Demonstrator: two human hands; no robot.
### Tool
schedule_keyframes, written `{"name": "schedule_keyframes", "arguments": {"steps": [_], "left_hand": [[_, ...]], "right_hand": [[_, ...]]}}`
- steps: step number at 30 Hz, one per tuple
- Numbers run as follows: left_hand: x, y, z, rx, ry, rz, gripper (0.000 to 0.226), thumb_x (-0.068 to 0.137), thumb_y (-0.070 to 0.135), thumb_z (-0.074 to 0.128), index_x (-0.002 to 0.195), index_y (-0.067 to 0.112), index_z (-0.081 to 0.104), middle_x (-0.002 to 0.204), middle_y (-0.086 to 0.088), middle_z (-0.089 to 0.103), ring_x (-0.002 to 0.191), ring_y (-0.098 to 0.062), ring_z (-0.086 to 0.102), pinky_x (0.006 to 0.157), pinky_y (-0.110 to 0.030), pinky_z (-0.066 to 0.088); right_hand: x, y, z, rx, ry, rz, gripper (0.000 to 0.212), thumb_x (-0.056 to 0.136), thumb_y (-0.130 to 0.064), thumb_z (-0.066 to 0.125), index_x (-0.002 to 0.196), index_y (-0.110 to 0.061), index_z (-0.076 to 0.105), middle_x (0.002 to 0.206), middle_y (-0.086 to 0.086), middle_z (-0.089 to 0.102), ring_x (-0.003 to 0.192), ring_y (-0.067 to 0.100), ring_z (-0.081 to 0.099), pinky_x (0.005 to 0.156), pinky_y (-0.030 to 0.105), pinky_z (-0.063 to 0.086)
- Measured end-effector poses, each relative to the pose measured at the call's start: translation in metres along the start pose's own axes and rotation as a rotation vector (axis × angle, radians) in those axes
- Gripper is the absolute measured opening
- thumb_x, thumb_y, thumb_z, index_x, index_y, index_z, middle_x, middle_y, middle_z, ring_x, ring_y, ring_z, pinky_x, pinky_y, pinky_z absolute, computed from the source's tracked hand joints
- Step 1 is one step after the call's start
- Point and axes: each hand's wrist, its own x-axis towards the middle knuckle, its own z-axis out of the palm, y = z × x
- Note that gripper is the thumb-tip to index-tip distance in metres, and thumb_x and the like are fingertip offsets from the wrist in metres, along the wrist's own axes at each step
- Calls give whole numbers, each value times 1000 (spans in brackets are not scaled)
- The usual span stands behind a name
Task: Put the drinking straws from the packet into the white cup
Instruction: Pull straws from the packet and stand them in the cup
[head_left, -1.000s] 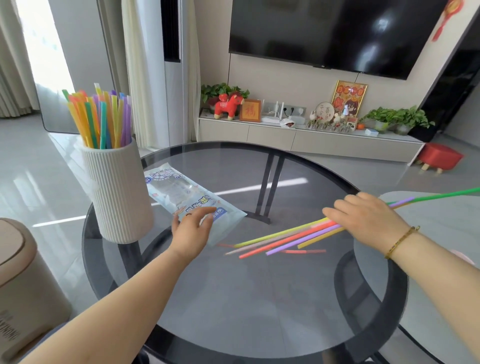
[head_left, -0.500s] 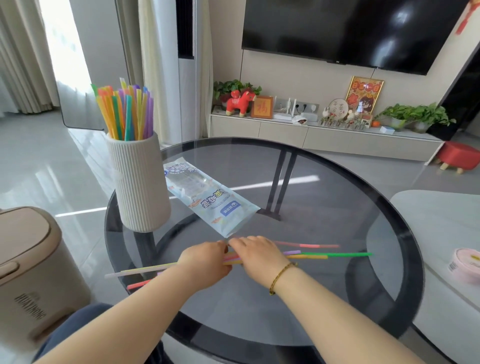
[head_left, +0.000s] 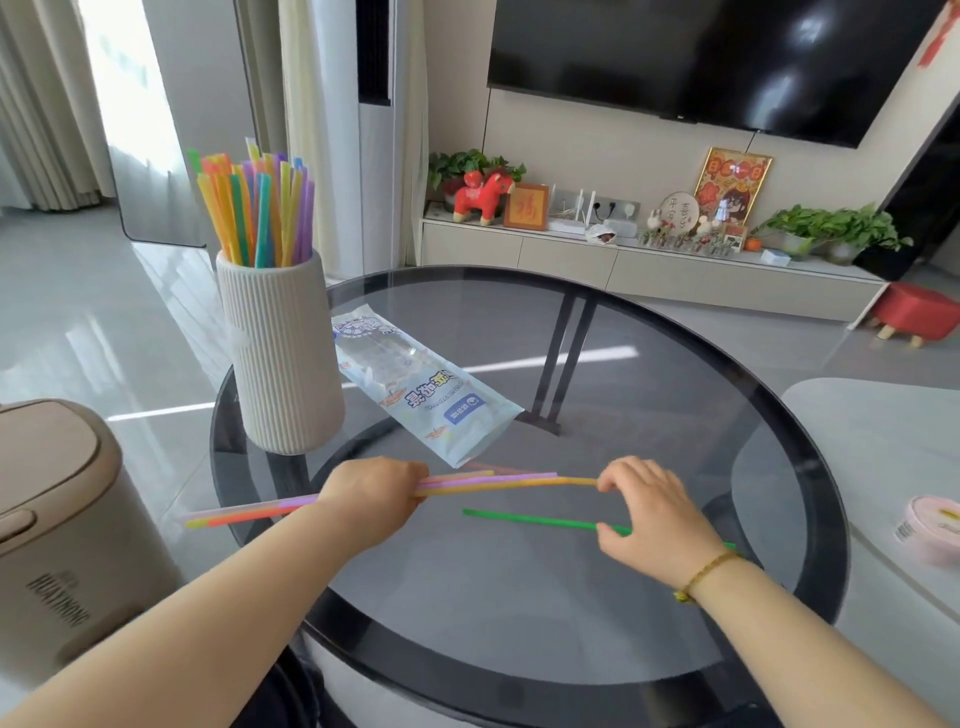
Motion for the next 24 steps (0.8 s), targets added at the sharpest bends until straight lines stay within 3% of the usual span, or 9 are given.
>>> {"name": "schedule_keyframes", "arguments": {"steps": [4, 6, 10, 13, 15, 18, 22, 24], "left_hand": [[-1, 2, -5, -91, 18, -18, 27, 93, 37, 38, 100, 15, 52, 104, -5, 63, 98, -24, 57, 68, -27, 35], [-2, 10, -9, -163, 3, -1, 26, 91, 39, 42, 96, 15, 53, 93, -6, 59, 93, -25, 56, 66, -26, 34], [-1, 32, -14, -313, -53, 47, 25, 84, 40, 56, 92, 16, 54, 82, 2, 48, 81, -22, 51, 67, -26, 36], [0, 45, -10, -304, -110, 71, 39, 80, 42, 61, 101, 11, 55, 88, -2, 53, 90, -24, 56, 67, -27, 37], [1, 49, -5, -288, -137, 71, 41, 78, 43, 62, 101, 10, 55, 99, -8, 60, 95, -26, 57, 68, -28, 38], [6, 50, -3, -314, -129, 44, 41, 77, 39, 64, 104, 10, 54, 106, -9, 61, 96, -26, 56, 69, -27, 38], [10, 50, -8, -362, -76, 7, 48, 78, 34, 65, 114, 11, 42, 94, -7, 53, 82, -24, 49, 67, -29, 37], [13, 50, -7, -333, -78, 36, 45, 79, 34, 63, 114, 14, 44, 99, -7, 56, 89, -24, 53, 68, -28, 37]], "right_hand": [[-15, 20, -5, -159, -128, 62, 15, 81, -24, 49, 85, -32, 37, 116, -8, 51, 115, 15, 39, 90, 22, 23], [-15, 23, -5, -176, -116, 66, 10, 84, -23, 47, 87, -32, 47, 114, -9, 55, 114, 15, 40, 90, 23, 25], [-7, 5, 4, -153, -82, 10, 20, 84, -20, 49, 98, -21, 64, 108, -6, 63, 111, 18, 45, 91, 26, 28], [-4, -20, 9, -6, 67, -49, 11, 62, -4, 71, 68, -13, 71, 74, 1, 72, 85, 23, 65, 83, 32, 46], [-1, -31, 16, 52, 128, -77, 15, 52, -2, 78, 57, -14, 70, 61, 0, 72, 70, 22, 68, 76, 32, 51], [0, -39, 24, 169, 88, 12, 10, 76, -10, 64, 80, -10, 73, 85, 6, 73, 96, 22, 58, 89, 28, 39], [2, -36, 27, 195, 84, 5, 15, 83, -15, 58, 88, -13, 72, 95, 3, 71, 101, 21, 50, 87, 23, 34], [3, -35, 28, 206, 54, -9, 17, 84, -18, 56, 91, -16, 71, 97, 0, 70, 102, 20, 49, 85, 21, 31]]}}
